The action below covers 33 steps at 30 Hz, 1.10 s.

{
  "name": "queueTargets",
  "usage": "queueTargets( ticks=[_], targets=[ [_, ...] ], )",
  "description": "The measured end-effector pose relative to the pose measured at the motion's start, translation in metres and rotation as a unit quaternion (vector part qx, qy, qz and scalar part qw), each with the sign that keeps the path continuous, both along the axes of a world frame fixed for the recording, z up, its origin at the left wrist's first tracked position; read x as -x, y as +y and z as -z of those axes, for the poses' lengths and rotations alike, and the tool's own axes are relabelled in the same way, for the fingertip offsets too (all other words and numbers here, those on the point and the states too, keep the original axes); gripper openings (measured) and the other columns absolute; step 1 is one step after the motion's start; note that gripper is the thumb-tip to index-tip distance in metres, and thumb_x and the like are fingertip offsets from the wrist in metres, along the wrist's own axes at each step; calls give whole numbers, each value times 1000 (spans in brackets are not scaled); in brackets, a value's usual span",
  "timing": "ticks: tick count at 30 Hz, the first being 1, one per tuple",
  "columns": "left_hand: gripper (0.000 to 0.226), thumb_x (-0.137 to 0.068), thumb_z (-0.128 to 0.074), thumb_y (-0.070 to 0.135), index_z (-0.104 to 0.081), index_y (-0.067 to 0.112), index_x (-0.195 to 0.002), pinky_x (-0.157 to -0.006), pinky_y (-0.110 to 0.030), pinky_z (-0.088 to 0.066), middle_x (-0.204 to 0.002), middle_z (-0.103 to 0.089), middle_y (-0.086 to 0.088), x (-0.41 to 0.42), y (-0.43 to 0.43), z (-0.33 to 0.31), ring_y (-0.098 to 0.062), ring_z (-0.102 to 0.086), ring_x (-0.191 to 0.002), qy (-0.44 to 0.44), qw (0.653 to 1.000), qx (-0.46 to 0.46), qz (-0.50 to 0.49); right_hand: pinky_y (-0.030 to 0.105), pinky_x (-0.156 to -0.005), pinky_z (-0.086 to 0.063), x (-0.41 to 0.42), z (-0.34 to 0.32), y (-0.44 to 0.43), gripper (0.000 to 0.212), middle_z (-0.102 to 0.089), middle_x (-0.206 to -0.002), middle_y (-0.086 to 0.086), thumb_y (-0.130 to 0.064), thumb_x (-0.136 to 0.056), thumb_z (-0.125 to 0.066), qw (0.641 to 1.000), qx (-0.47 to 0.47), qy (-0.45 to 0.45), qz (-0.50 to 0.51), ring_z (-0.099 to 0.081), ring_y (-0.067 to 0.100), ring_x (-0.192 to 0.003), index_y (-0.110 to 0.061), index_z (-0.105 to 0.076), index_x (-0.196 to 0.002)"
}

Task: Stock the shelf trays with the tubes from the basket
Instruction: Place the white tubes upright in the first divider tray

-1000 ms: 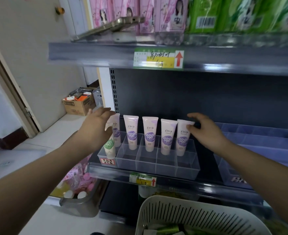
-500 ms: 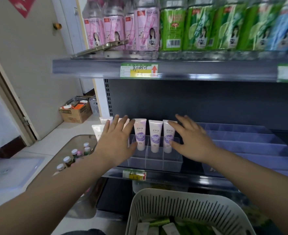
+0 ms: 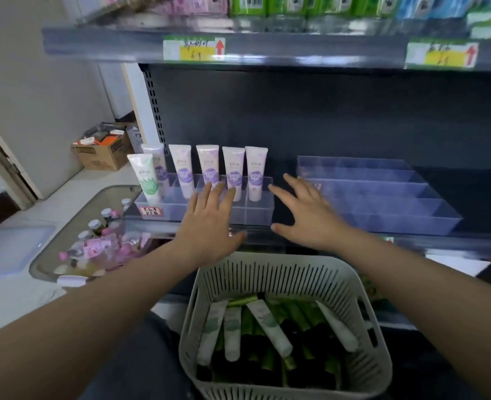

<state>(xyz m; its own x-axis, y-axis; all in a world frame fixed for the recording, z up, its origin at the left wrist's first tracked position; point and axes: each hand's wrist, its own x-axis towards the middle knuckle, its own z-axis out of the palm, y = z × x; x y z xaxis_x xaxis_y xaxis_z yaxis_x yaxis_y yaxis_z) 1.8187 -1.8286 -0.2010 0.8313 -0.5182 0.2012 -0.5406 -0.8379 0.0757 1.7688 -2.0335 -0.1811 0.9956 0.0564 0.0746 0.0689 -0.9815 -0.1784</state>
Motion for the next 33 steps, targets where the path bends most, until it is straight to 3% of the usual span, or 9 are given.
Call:
queueTargets(
  ticks=[11,18,27,33],
  targets=[
    [87,-87,-45,56,-2,16,-151,-120,-45,-3,-158,-2,-7,33,-17,83,-27,4,-146,60,997,-47,30,41,-119,-8,43,74,0,84,6,-159,-4,-50,-87,-56,997,-23,78,-13,4,20,-147,-33,-4,-150],
    [61,-90,-46,40,-30,10,-140,-116,-36,-18,-145,-32,-10,35,-10,130,-27,-26,-137,105,993,-53,19,34,-118,-12,52,120,9,83,-10,-158,0,-47,-87,-57,990,-65,119,-30,-10,18,-145,-29,-8,-151],
    [50,-87,-52,28,-36,10,-132,-105,-43,-37,-136,-37,-9,10,-8,165,-28,-37,-127,312,943,-111,-29,34,-116,-23,36,168,11,76,-16,-157,0,-51,-88,-51,973,-91,212,3,-20,19,-142,-28,-13,-150],
    [45,-89,-50,15,-39,8,-131,-102,-39,-41,-133,-43,-12,-7,-13,187,-28,-44,-121,351,924,-144,-37,30,-106,-32,18,196,14,64,-33,-148,4,-46,-92,-47,961,-98,258,20,-34,21,-132,-19,-26,-146]
  ],
)
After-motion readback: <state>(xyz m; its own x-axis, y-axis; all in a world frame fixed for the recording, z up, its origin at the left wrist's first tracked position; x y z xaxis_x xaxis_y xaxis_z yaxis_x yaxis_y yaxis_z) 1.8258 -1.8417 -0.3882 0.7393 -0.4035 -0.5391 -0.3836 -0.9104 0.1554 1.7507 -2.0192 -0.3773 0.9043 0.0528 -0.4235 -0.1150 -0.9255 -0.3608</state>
